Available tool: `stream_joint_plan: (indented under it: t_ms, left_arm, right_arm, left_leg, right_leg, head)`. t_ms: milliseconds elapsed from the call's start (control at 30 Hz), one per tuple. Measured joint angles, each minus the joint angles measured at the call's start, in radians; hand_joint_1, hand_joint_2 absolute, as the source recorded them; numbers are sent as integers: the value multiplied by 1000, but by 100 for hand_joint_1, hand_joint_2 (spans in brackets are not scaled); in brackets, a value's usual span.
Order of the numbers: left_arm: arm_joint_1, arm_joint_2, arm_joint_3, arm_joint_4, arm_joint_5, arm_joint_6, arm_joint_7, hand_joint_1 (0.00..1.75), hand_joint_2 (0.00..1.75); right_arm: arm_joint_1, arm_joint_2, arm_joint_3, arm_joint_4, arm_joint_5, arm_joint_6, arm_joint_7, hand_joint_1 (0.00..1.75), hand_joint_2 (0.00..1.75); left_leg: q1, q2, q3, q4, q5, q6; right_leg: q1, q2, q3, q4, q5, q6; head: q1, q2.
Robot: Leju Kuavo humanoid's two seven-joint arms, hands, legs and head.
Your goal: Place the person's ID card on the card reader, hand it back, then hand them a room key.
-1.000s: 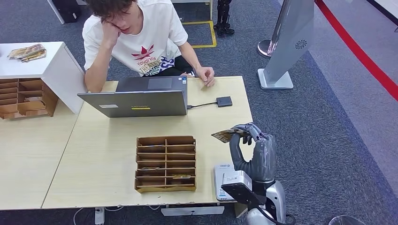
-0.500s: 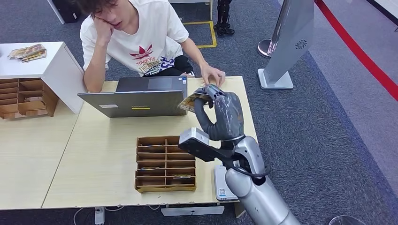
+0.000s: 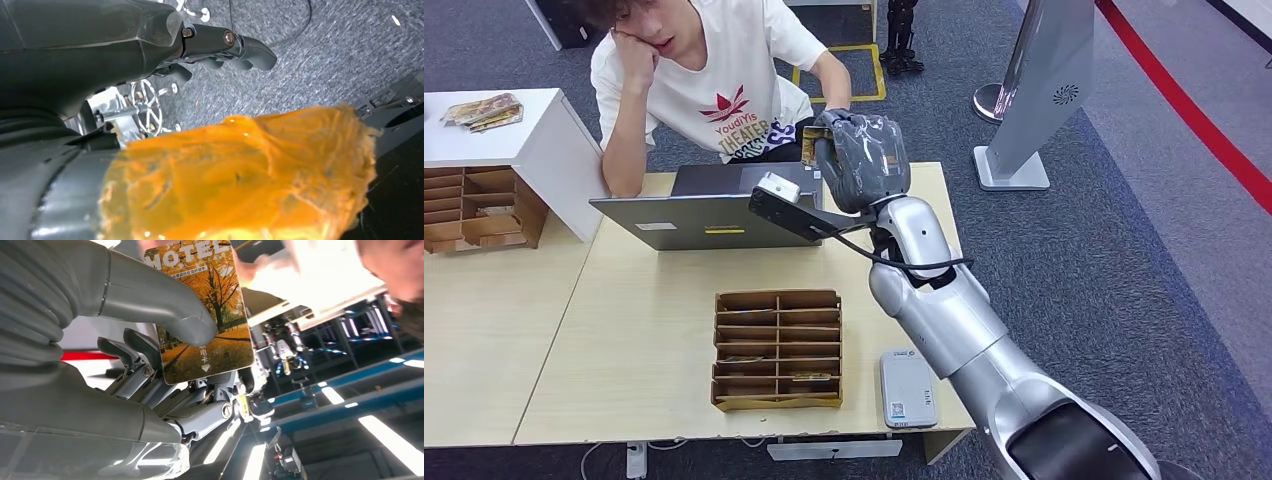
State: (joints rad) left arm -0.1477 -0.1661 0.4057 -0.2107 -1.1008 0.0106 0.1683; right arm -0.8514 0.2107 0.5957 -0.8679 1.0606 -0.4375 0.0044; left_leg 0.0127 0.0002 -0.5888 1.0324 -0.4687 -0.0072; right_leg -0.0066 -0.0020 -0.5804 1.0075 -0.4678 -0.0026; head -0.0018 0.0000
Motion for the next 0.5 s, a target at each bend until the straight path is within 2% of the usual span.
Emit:
stream_joint_plan:
  t_ms: [300, 333, 367, 433, 467, 500]
  left_arm:
    - [-6, -1, -34, 0, 2, -5, 4, 0, 0]
    - [-7, -1, -37, -1, 3, -6, 4, 0, 0]
    - [-7, -2, -38, -1, 4, -6, 5, 0, 0]
    - [-8, -2, -40, -1, 7, -7, 5, 0, 0]
    - [-8, -2, -41, -1, 8, -8, 5, 0, 0]
    - [-8, -2, -41, -1, 9, -8, 5, 0, 0]
  right_arm:
    - [-75, 22, -11, 193, 74, -22, 61, 175, 175]
    - [-81, 25, -13, 211, 81, -23, 67, 168, 175]
    - [-85, 27, -15, 228, 87, -23, 72, 149, 175]
    - [-92, 30, -20, 257, 96, -24, 80, 62, 175]
    - [-94, 31, -21, 268, 100, -24, 83, 24, 175]
    - [-95, 32, -22, 278, 102, -24, 85, 0, 175]
  left_leg:
    - [0, 0, 0, 0, 0, 0]
    - [0, 0, 0, 0, 0, 0]
    - [0, 0, 0, 0, 0, 0]
    - [0, 0, 0, 0, 0, 0]
    - [0, 0, 0, 0, 0, 0]
    - [0, 0, 0, 0, 0, 0]
  right_leg:
    - [0, 0, 0, 0, 0, 0]
    - [0, 0, 0, 0, 0, 0]
    - [0, 0, 0, 0, 0, 0]
    - [0, 0, 0, 0, 0, 0]
    - [0, 0, 0, 0, 0, 0]
    - [0, 0, 0, 0, 0, 0]
  head:
    - [0, 0]
    - [0, 0]
    - [0, 0]
    - [0, 0]
    - [0, 0]
    - [0, 0]
